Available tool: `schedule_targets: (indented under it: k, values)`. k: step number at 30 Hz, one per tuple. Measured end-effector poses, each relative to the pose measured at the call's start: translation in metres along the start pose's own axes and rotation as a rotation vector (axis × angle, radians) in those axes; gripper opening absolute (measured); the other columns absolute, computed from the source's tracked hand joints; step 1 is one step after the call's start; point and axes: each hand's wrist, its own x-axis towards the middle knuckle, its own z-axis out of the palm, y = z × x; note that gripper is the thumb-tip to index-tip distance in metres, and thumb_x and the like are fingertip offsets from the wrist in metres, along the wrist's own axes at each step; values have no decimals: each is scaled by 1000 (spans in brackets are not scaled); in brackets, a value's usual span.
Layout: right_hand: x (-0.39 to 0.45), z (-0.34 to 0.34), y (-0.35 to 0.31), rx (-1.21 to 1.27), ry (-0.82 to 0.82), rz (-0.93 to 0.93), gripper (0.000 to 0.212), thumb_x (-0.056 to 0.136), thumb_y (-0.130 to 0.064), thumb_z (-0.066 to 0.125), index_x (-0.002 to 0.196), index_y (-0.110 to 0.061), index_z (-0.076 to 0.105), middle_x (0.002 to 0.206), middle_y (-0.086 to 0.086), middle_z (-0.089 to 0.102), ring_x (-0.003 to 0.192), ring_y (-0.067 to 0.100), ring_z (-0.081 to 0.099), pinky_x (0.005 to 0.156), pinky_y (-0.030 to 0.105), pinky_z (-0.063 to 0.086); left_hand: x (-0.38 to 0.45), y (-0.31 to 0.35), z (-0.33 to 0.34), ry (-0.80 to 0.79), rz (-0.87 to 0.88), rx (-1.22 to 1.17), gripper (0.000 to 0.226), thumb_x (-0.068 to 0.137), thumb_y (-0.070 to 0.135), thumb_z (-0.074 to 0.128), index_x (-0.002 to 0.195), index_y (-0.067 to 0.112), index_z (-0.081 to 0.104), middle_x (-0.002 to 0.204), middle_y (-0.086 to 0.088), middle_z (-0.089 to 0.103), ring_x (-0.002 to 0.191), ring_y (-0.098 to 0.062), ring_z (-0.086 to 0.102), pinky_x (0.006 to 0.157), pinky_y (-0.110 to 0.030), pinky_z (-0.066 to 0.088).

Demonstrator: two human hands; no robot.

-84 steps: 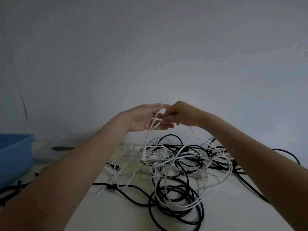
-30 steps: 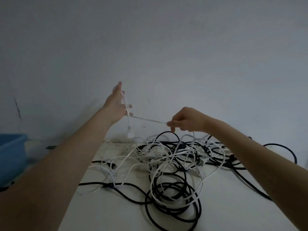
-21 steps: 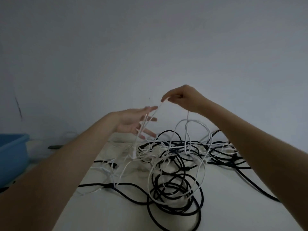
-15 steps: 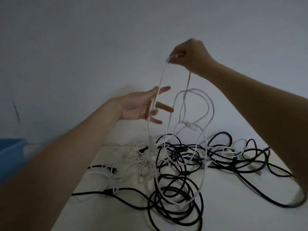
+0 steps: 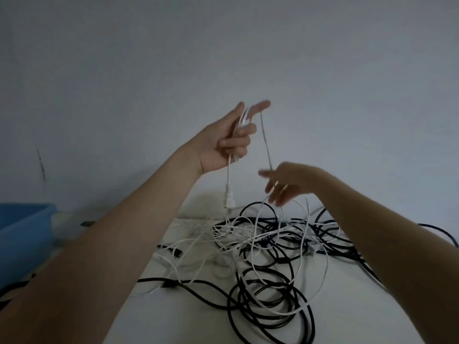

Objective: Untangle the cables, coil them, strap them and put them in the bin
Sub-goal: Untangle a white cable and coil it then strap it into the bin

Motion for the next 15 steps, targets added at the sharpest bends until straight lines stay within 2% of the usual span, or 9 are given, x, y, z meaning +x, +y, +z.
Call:
schedule_targets:
  k: [2,4,5,7,9,12,15]
  values:
    - [-1,6,11,-13,-74,99,39,100,-26,42,99,10,55,75,22,62,53,26,64,66,41,56,3,3,3,80,75,-83,40,101,39,26,129,21,48,59,5,50,30,-1,35,33,-9,21]
    - [-3,5,11,-106,-32,96,38,102,-23,36,103,10,56,73,20,61,58,25,61,69,39,55,6,1,5,191,123,-142,41,102,38,30,137,22,44,79,-1,62,40,-2,48,31,-8,27]
    - [-4,3,6,-138,15,56,40,102,-23,35,100,10,58,72,18,60,59,24,59,69,37,55,6,0,4,234,138,-167,42,102,38,30,139,23,41,92,-5,65,49,-7,59,31,-9,30]
    - [-8,-7,-12,-125,151,-60,42,102,-23,35,83,5,59,67,15,56,56,22,54,65,33,52,9,-3,5,296,142,-156,44,102,40,28,143,27,35,124,-8,59,72,-23,71,31,-10,34]
    - [-8,-23,-33,-39,320,-185,44,101,-24,36,70,-2,57,63,12,55,47,18,53,60,30,51,12,-6,5,366,114,-41,47,101,43,27,146,32,27,147,-5,39,82,-30,71,31,-11,37]
    - [-12,-51,-64,186,579,-457,42,100,-23,39,65,-10,57,61,8,59,39,8,55,56,24,52,19,-11,2,460,44,111,48,101,41,32,147,31,27,152,-6,30,74,-27,72,30,-12,38]
    - [-28,-75,-100,129,830,-729,30,99,-19,38,79,-13,60,69,3,61,51,-2,56,58,12,45,23,-15,-4,454,9,141,48,99,41,38,146,30,31,146,-10,38,67,-27,72,31,-13,35]
